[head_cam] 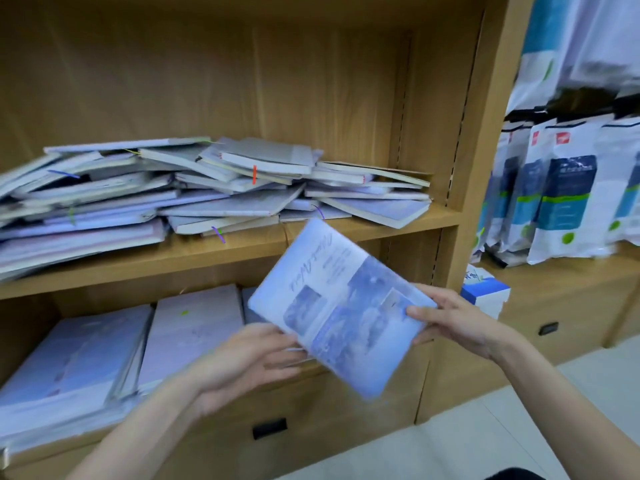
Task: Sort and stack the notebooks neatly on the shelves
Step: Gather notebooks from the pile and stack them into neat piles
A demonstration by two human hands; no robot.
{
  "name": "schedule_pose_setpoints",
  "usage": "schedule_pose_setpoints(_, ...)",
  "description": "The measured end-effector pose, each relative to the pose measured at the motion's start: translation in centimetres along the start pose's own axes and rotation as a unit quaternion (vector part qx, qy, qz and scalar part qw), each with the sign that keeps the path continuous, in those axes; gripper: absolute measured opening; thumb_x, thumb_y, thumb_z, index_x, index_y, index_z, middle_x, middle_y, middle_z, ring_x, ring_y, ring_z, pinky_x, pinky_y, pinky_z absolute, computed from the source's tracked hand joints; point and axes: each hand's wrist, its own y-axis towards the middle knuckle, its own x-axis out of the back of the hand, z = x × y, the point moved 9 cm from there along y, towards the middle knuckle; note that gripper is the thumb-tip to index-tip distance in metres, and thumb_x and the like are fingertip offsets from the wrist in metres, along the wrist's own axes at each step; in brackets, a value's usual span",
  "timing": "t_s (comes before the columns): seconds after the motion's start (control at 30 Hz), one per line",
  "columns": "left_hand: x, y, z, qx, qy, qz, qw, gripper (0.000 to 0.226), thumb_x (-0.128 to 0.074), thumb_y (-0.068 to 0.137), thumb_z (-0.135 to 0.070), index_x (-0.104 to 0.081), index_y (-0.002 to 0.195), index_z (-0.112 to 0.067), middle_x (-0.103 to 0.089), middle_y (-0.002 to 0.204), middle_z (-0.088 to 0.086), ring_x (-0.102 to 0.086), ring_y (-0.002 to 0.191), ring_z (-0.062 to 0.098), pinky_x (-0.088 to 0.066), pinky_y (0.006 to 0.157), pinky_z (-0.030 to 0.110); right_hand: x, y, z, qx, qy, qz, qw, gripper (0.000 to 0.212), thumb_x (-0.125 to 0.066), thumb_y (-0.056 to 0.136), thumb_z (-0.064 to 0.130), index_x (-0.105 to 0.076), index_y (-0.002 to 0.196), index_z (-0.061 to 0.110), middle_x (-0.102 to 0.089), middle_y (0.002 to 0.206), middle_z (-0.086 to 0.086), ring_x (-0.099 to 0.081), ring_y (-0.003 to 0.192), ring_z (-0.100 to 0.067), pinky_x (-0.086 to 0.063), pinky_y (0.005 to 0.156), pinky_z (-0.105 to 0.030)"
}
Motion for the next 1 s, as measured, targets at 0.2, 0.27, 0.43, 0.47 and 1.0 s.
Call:
schedule_pose_setpoints(0.2,-0.6,0.0,-15.3,-0.221,0.116,-0.082,0.965,0.025,-0.057,0.088,-0.005,-0.059,0.109,-0.017,-0.067,0.113,0.006,-0.063,0.106,0.017,-0.046,0.095,0.031,2.2,0.8,7.6,0.130,0.213,-0.113,0.962,0.041,-0.071,0.077,0.028,-0.060,0.112,0.011,-0.070,0.079,0.002,-0.063,0.057,-0.007,-0.052,0.048,-0.017)
schedule_pose_setpoints(0.27,-0.3,0.7,-19.8,-0.295,0.187,-0.138,0.927,0.026,-0.051,0.091,-0.001,-0.053,0.114,-0.014,-0.064,0.108,0.007,-0.062,0.097,0.014,-0.048,0.086,0.023,3.3,1.6,10.4,0.157,0.267,-0.152,0.938,0.022,-0.052,0.092,0.013,-0.057,0.112,0.009,-0.070,0.078,0.003,-0.063,0.056,-0.006,-0.051,0.047,-0.016)
schedule_pose_setpoints(0.43,0.1,4.6,-26.1,-0.354,0.440,-0.215,0.797,0.033,-0.049,0.091,-0.001,-0.052,0.122,-0.011,-0.062,0.108,0.003,-0.055,0.098,0.014,-0.040,0.085,0.018,7.2,5.9,17.5,0.190,0.333,-0.205,0.900,0.012,-0.047,0.097,0.012,-0.058,0.101,0.007,-0.065,0.100,-0.006,-0.063,0.080,-0.016,-0.053,0.054,-0.017)
schedule_pose_setpoints(0.47,0.1,5.6,-26.4,-0.342,0.491,-0.221,0.771,0.036,-0.049,0.091,-0.004,-0.050,0.126,-0.011,-0.061,0.113,0.004,-0.055,0.102,0.015,-0.038,0.088,0.018,8.1,7.1,18.6,0.187,0.339,-0.214,0.897,0.011,-0.047,0.097,0.010,-0.057,0.098,0.006,-0.063,0.103,-0.009,-0.062,0.081,-0.018,-0.052,0.052,-0.018)
schedule_pose_setpoints(1.0,-3.6,16.6,-26.8,-0.242,0.689,-0.144,0.668,0.050,-0.053,0.090,-0.037,-0.043,0.136,-0.022,-0.052,0.133,0.006,-0.047,0.122,0.023,-0.040,0.096,0.029,14.9,15.1,15.4,0.047,0.231,-0.286,0.929,0.047,-0.050,0.092,-0.003,-0.028,0.134,0.000,-0.065,0.102,-0.023,-0.065,0.101,-0.027,-0.045,0.102,-0.041)
